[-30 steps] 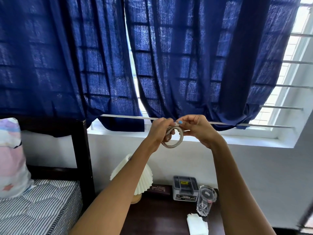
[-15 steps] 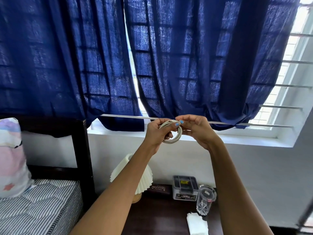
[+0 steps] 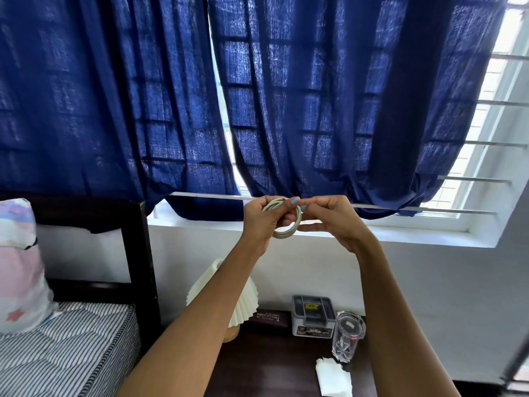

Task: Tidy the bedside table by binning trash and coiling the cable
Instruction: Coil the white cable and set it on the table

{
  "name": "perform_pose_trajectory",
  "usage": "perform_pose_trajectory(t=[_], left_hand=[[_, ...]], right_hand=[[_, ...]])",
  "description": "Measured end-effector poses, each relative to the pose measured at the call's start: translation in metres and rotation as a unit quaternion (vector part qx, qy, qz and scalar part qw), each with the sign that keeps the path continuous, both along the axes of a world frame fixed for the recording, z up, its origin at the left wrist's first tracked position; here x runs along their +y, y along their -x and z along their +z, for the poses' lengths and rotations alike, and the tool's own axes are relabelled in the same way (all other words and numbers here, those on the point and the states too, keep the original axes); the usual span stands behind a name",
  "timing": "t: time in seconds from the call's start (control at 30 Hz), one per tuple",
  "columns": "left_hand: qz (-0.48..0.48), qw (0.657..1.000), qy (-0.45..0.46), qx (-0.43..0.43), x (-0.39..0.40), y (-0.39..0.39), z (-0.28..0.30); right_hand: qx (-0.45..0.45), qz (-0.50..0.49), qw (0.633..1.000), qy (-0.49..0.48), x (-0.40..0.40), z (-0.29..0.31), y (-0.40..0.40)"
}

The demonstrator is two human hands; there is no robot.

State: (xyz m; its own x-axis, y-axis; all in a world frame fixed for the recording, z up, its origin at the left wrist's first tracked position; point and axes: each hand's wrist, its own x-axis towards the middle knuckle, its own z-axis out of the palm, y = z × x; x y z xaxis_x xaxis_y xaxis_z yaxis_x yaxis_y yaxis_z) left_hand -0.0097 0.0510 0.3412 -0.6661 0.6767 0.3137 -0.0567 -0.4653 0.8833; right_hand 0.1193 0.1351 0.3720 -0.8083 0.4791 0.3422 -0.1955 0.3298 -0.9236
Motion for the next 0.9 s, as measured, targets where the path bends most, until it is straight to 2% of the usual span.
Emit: perform_pose_trajectory(t=[0.2,0.37,0.47,0.6,0.9], left_hand=[[0.038,0.999,0.007,0.032,0.002,0.0,-0.001],[0.083,0.994,0.036,0.059,0.005,0.0,-0.004],[0.095,0.987,0.033,0.124,0.003,0.002,-0.003],[0.132,0.969,0.037,0.208,-0.002,0.006,-0.004],[0.126,0.965,0.017,0.231,-0.009,0.006,-0.006]], right_hand=[[-0.028,0.006,1.0,0.013,0.003,-0.001,0.0],[-0.017,-0.043,0.998,-0.044,0.0,-0.002,0.007],[0.001,-0.059,0.997,-0.057,0.001,-0.004,0.009],[-0.001,-0.042,0.999,-0.009,0.0,-0.009,0.011],[-0.033,0.026,0.993,0.108,-0.002,-0.019,0.014]])
